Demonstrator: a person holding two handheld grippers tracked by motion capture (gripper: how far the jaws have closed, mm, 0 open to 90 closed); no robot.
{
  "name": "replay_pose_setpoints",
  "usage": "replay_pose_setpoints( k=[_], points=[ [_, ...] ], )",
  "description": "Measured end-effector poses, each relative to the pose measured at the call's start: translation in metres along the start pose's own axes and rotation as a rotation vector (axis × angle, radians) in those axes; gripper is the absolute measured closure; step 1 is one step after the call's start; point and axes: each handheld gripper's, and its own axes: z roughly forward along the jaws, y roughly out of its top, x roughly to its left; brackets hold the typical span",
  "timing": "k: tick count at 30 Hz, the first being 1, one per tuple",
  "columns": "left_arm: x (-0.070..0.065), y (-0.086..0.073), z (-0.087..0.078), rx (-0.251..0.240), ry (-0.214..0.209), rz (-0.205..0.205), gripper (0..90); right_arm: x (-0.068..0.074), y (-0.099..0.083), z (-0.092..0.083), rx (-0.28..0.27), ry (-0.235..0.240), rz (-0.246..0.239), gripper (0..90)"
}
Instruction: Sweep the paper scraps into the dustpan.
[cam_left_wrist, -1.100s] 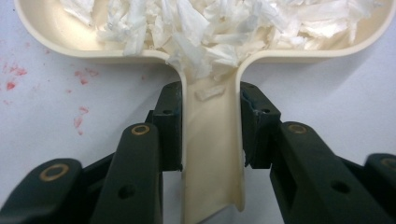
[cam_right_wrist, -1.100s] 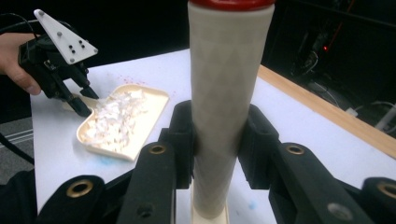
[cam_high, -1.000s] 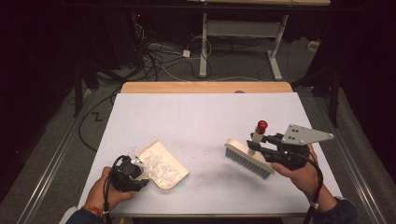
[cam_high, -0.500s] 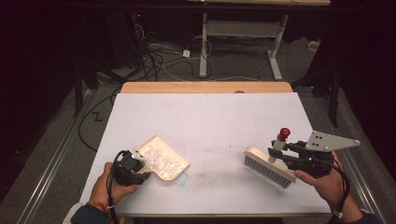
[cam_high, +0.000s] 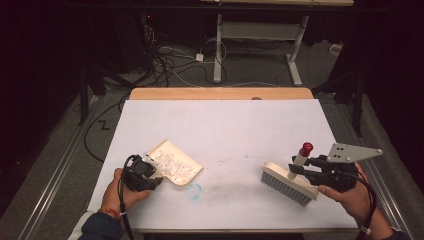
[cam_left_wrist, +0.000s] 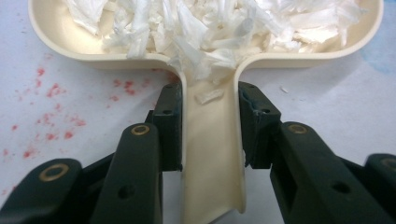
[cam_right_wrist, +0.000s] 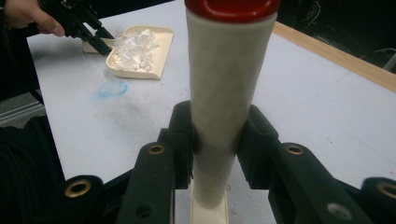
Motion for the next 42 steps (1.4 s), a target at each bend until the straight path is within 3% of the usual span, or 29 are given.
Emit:
replay_pose_setpoints(
  k=[6,7,10,15,18,19,20,28,32,37,39,42],
  points=[
    [0.005,0.004,0.002,-0.017,0.048,-0.039,63.2,-0.002,0.000,0.003,-0.010,-0.017,0.004,70.0],
    [0.008,0.004,0.002,-0.035,0.053,-0.064,63.1,-0.003,0.001,0.004,-0.011,-0.017,0.006,69.9],
    [0.007,0.004,0.003,-0.032,0.055,-0.071,63.0,-0.004,0.001,0.005,-0.015,-0.031,0.015,69.7],
    [-0.001,0.003,0.003,-0.057,0.039,-0.106,55.0,-0.009,0.004,0.013,-0.026,-0.067,0.036,68.9],
    [-0.011,0.003,0.004,-0.058,-0.010,-0.116,45.8,-0.014,0.005,0.016,-0.031,-0.086,0.045,68.2],
    [-0.015,0.002,0.004,-0.061,-0.008,-0.117,44.7,-0.016,0.005,0.017,-0.030,-0.093,0.051,67.7],
    [-0.022,0.002,0.003,-0.061,-0.013,-0.105,44.2,-0.017,0.006,0.019,-0.030,-0.106,0.049,67.3],
    [-0.034,-0.003,-0.003,-0.090,-0.002,-0.078,40.0,-0.027,0.010,0.026,-0.022,-0.152,0.054,65.0],
    [-0.041,-0.006,-0.008,-0.109,0.001,-0.050,38.5,-0.039,0.011,0.031,-0.016,-0.186,0.091,63.5],
    [-0.047,-0.013,-0.013,-0.137,-0.014,-0.012,37.6,-0.051,0.012,0.038,-0.021,-0.205,0.133,63.1],
    [-0.048,-0.014,-0.014,-0.139,-0.059,0.015,39.3,-0.056,0.013,0.043,-0.020,-0.215,0.150,63.0],
    [-0.051,-0.014,-0.016,-0.157,-0.066,0.049,38.1,-0.059,0.015,0.049,-0.020,-0.228,0.155,62.8]
  ],
)
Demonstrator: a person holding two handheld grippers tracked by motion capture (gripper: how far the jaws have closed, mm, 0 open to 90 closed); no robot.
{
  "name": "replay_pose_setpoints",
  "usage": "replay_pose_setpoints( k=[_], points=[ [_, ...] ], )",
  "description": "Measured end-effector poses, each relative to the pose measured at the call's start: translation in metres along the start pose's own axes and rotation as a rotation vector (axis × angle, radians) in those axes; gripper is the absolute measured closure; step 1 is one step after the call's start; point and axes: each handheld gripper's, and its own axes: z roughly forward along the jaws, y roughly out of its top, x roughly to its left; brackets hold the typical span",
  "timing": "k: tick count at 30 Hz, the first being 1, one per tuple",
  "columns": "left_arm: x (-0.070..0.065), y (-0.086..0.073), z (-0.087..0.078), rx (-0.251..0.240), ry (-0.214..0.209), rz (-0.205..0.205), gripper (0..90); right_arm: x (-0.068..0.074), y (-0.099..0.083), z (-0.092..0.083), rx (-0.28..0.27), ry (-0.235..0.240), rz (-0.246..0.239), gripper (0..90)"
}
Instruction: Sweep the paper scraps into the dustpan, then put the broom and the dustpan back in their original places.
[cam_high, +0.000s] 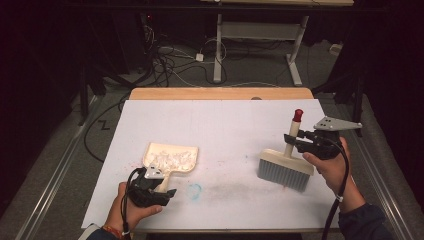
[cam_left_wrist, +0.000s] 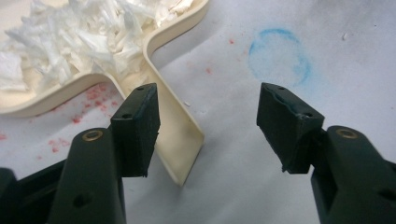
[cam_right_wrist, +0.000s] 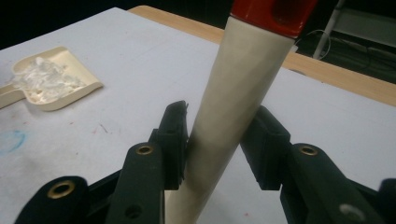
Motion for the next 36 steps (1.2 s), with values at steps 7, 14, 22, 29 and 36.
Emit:
replay_pose_setpoints(
  k=[7,14,22,29,36],
  points=[
    [-0.004,0.000,-0.006,-0.111,0.060,0.101,33.7,0.001,0.007,0.022,0.004,-0.038,-0.002,62.7],
    [-0.009,-0.007,-0.009,-0.255,0.160,0.177,22.7,0.001,0.010,0.046,0.037,-0.093,-0.030,61.2],
    [0.002,-0.019,-0.002,-0.252,0.219,0.226,19.6,-0.006,0.011,0.064,0.074,-0.165,-0.021,57.9],
    [0.004,-0.027,-0.003,-0.247,0.238,0.197,19.6,-0.006,0.015,0.069,0.037,-0.225,-0.038,44.9],
    [0.006,-0.027,0.000,-0.257,0.232,0.204,19.6,-0.002,0.017,0.070,0.016,-0.224,-0.051,40.7]
  ],
)
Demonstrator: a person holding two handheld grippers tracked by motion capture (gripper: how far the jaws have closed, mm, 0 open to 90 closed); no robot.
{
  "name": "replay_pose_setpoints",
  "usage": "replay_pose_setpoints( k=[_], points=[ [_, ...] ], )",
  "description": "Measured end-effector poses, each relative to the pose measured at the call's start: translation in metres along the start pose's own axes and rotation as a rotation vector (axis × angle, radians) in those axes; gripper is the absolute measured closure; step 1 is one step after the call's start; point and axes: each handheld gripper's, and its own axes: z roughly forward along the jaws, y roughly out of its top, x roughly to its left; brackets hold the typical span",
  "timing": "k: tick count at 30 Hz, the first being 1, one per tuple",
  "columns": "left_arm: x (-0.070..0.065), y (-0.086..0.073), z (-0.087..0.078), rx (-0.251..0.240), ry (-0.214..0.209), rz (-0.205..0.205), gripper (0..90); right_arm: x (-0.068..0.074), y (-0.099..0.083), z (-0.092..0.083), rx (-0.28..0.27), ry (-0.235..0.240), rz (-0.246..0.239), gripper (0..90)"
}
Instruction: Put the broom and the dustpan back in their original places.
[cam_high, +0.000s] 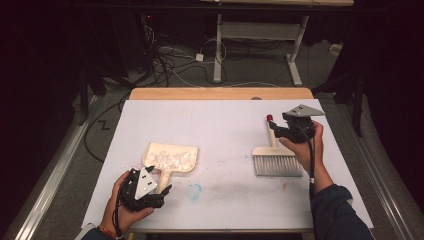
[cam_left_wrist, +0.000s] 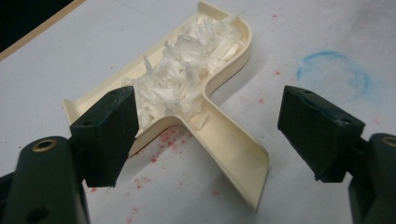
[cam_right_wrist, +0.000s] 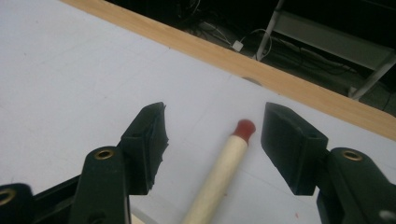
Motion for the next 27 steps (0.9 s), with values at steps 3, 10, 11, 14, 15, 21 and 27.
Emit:
replay_pose_setpoints(
  k=[3,10,11,14,15,21,27],
  points=[
    [0.000,0.000,0.001,-0.001,0.005,0.000,19.6,0.001,0.000,-0.003,-0.023,-0.004,0.009,36.2],
    [-0.001,-0.001,0.002,-0.008,0.018,-0.007,19.6,0.006,-0.001,-0.007,-0.054,0.028,0.016,29.2],
    [-0.001,-0.002,0.002,-0.001,0.020,-0.003,19.6,0.007,-0.001,-0.007,-0.062,0.037,0.012,28.7],
    [-0.002,-0.002,0.003,0.008,0.017,0.002,19.6,0.013,0.001,-0.010,-0.076,0.049,-0.001,26.4],
    [-0.002,-0.002,0.002,0.004,0.018,0.000,19.6,0.014,0.002,-0.012,-0.086,0.052,-0.004,26.2],
    [-0.002,0.000,0.003,0.004,0.010,0.004,19.6,0.023,0.002,-0.020,-0.127,0.053,-0.009,24.6],
    [-0.005,0.001,0.005,0.014,-0.001,0.015,19.6,0.027,0.002,-0.034,-0.175,0.048,-0.013,24.1]
  ],
)
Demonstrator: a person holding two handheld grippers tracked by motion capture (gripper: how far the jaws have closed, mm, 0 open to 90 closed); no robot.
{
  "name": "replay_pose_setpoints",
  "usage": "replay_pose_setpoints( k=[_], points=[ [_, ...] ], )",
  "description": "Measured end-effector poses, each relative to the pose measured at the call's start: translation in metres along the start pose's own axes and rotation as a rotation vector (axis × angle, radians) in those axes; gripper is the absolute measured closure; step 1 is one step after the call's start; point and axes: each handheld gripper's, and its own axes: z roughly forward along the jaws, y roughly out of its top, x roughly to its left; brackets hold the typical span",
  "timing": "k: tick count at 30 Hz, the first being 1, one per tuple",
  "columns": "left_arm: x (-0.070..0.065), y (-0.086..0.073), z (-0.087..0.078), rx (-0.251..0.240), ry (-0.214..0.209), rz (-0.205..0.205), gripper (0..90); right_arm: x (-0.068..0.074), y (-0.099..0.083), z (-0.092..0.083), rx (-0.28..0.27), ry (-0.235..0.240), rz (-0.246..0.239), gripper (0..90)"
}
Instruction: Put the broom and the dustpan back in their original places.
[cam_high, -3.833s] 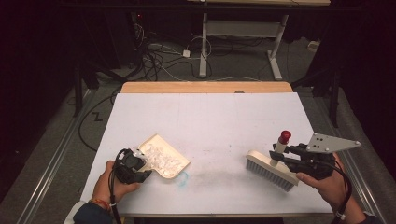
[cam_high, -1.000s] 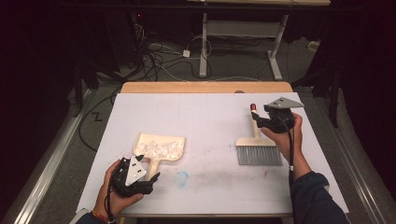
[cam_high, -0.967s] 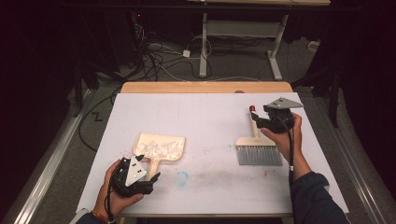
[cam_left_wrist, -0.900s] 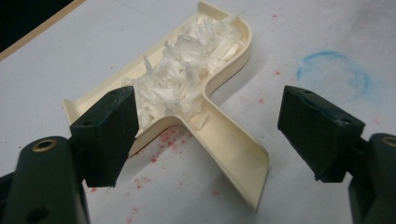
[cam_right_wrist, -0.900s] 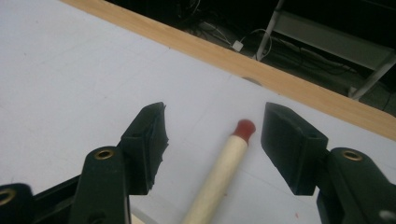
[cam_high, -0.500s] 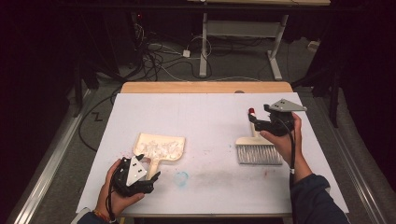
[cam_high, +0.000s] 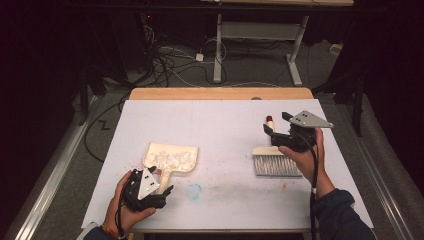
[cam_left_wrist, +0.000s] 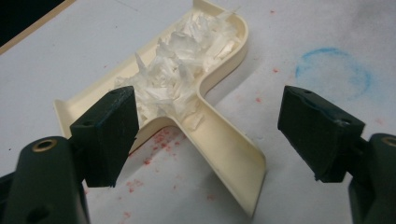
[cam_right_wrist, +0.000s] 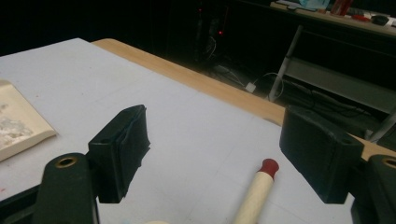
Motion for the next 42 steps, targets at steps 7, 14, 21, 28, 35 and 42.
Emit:
replay_pose_setpoints(
  k=[7,14,21,28,35,42],
  points=[
    [0.000,0.000,0.000,-0.005,-0.004,-0.001,19.6,0.006,0.001,-0.011,-0.011,0.005,-0.032,23.5],
    [-0.001,0.000,-0.001,-0.007,-0.008,-0.002,19.5,0.011,0.000,-0.022,0.005,-0.001,-0.062,22.6],
    [-0.001,0.001,-0.001,-0.007,-0.010,0.002,19.0,0.013,-0.001,-0.033,-0.006,-0.001,-0.067,22.9],
    [-0.001,0.000,-0.002,-0.007,-0.012,0.002,19.1,0.018,-0.003,-0.045,-0.017,-0.008,-0.095,22.7],
    [-0.003,0.000,0.000,-0.002,-0.022,0.009,19.0,0.022,-0.007,-0.054,-0.004,-0.003,-0.110,22.6],
    [-0.004,0.001,0.000,-0.006,-0.025,0.014,19.0,0.023,-0.011,-0.060,0.003,-0.003,-0.121,22.9]
  ],
)
